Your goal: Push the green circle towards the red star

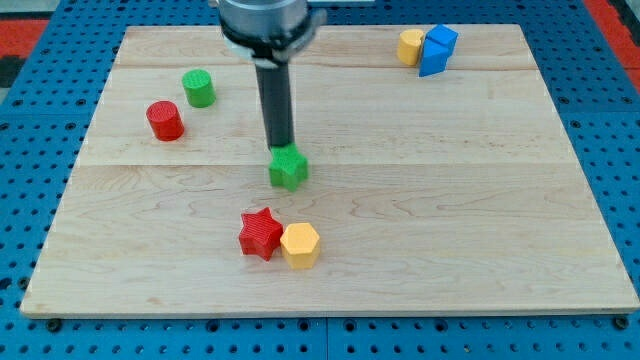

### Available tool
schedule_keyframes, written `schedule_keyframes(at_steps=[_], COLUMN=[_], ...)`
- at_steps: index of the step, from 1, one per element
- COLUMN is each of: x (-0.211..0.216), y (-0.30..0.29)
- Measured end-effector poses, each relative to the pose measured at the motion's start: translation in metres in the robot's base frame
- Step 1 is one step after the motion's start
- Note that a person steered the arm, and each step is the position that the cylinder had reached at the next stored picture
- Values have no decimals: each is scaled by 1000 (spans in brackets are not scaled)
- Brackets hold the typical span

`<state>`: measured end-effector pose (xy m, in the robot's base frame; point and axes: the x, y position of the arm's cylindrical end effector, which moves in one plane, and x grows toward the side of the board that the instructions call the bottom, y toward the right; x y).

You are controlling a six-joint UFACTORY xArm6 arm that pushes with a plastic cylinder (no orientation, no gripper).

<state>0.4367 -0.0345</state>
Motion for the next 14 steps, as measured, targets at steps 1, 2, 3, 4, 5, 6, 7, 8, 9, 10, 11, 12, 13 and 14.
schedule_keyframes(at_steps=[1, 2, 3, 4, 5, 6, 7, 8, 9, 10, 11, 12, 13, 14], x=[28, -43, -114, -131, -144, -173, -134, -61, -17, -3, -40, -10, 59, 45], y=[4, -3, -26, -83, -117, -144, -155, -80, -57, -51, -54, -52, -15, -7])
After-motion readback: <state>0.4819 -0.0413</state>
